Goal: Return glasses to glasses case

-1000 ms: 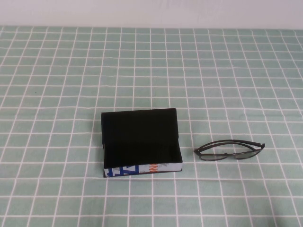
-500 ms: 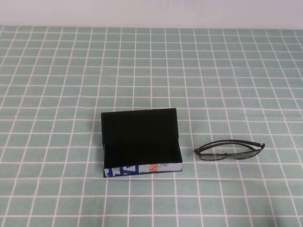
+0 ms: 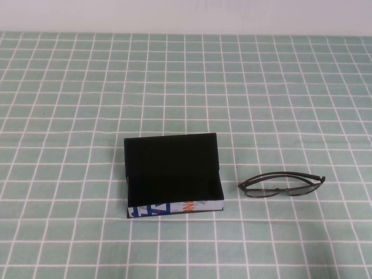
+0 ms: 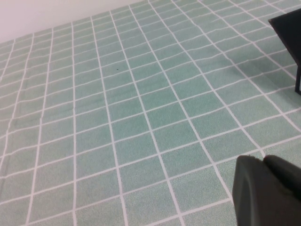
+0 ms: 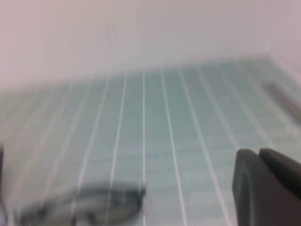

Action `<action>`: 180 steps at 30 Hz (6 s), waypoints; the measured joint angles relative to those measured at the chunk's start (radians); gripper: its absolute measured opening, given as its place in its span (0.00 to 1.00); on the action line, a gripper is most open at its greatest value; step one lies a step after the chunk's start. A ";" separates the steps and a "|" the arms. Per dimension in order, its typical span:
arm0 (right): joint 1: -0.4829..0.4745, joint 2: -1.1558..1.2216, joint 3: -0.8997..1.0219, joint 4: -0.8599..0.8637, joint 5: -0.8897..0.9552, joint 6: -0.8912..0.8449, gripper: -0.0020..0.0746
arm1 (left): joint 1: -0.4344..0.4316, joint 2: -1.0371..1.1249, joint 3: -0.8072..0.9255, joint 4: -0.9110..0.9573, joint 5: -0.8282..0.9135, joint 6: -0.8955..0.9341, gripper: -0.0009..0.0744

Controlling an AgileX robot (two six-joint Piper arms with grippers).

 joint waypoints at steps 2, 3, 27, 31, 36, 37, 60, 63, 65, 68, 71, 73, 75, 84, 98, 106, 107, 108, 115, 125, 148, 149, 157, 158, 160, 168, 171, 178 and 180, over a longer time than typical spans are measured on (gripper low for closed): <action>0.000 0.000 0.000 0.033 -0.080 0.000 0.01 | 0.000 0.000 0.000 0.000 0.000 0.000 0.01; 0.000 0.000 0.000 0.043 -0.123 0.000 0.01 | 0.000 0.000 0.000 0.000 0.000 0.000 0.01; 0.000 -0.007 -0.185 -0.146 -0.871 0.000 0.01 | 0.000 0.000 0.000 0.000 0.000 0.000 0.01; 0.000 -0.007 -0.301 -0.181 -0.849 0.000 0.01 | 0.000 0.000 0.000 0.000 0.000 0.000 0.01; 0.000 -0.009 -0.462 -0.188 -0.672 0.000 0.01 | 0.000 0.000 0.000 0.000 0.000 0.000 0.01; 0.000 -0.010 -0.497 -0.188 -0.632 0.000 0.01 | 0.000 0.000 0.000 0.000 0.000 0.000 0.01; 0.000 0.593 -0.908 -0.039 0.254 0.004 0.01 | 0.000 0.000 0.000 0.000 0.000 0.000 0.01; 0.000 0.699 -0.937 -0.038 0.418 0.028 0.01 | 0.000 0.000 0.000 0.000 0.000 0.000 0.01; 0.000 0.772 -0.956 -0.038 0.521 0.042 0.01 | 0.000 0.000 0.000 0.000 0.000 0.000 0.01; 0.000 0.862 -0.972 -0.047 0.627 0.043 0.01 | 0.000 0.000 0.000 0.000 0.000 0.000 0.01; 0.000 0.928 -0.974 -0.056 0.660 -0.022 0.01 | 0.000 0.000 0.000 0.000 0.000 0.000 0.01; 0.000 0.961 -0.976 -0.039 0.664 -0.098 0.01 | 0.000 0.000 0.000 0.000 0.000 0.000 0.01; 0.000 0.991 -0.976 0.002 0.664 -0.166 0.01 | 0.000 0.000 0.000 0.000 0.000 0.000 0.01; 0.000 1.149 -0.976 0.254 0.667 -0.289 0.01 | 0.000 0.000 0.000 0.000 0.000 0.000 0.01; 0.002 1.285 -1.006 0.547 0.695 -0.799 0.01 | 0.000 0.000 0.002 0.223 -0.087 0.015 0.01; 0.002 1.342 -1.107 0.656 0.850 -0.906 0.01 | 0.000 0.000 0.002 0.246 -0.420 -0.220 0.01; 0.002 1.347 -1.121 0.674 0.863 -0.937 0.01 | 0.000 0.000 0.002 0.248 -0.476 -0.271 0.01; 0.002 1.349 -1.134 0.695 0.875 -0.969 0.01 | 0.000 0.000 0.002 0.248 -0.533 -0.326 0.01; 0.004 1.353 -1.247 0.654 0.870 -1.070 0.01 | 0.000 0.000 0.002 0.249 -0.714 -0.689 0.01; 0.268 1.448 -1.434 -0.033 0.893 -0.782 0.01 | 0.000 0.000 -0.221 0.345 -0.317 -0.884 0.01; 0.406 1.661 -1.343 -0.255 0.873 -0.909 0.59 | -0.074 0.569 -0.575 -0.101 0.406 -0.011 0.01; 0.406 1.661 -1.322 -0.255 0.859 -0.909 0.64 | -0.089 0.569 -0.575 -0.099 0.406 -0.009 0.01; 0.406 1.661 -1.199 -0.224 0.746 -0.922 0.77 | -0.130 0.569 -0.575 -0.095 0.408 -0.005 0.01; 0.406 1.663 -1.191 -0.222 0.736 -0.931 0.78 | -0.130 0.569 -0.575 -0.095 0.410 -0.005 0.01; 0.406 1.663 -1.184 -0.215 0.713 -0.945 0.78 | -0.130 0.569 -0.575 -0.095 0.412 -0.005 0.01; 0.406 1.663 -1.184 -0.138 0.663 -0.958 0.78 | -0.131 0.519 -0.575 -0.095 0.419 -0.005 0.01; 0.406 1.663 -1.184 -0.137 0.661 -0.958 0.78 | -0.131 0.493 -0.575 -0.093 0.421 -0.005 0.01; 0.406 1.696 -1.184 -0.177 0.659 -0.962 0.78 | -0.131 0.475 -0.575 -0.091 0.421 -0.005 0.01; 0.406 1.707 -1.184 -0.188 0.656 -0.963 0.78 | -0.131 0.475 -0.575 -0.091 0.421 -0.005 0.01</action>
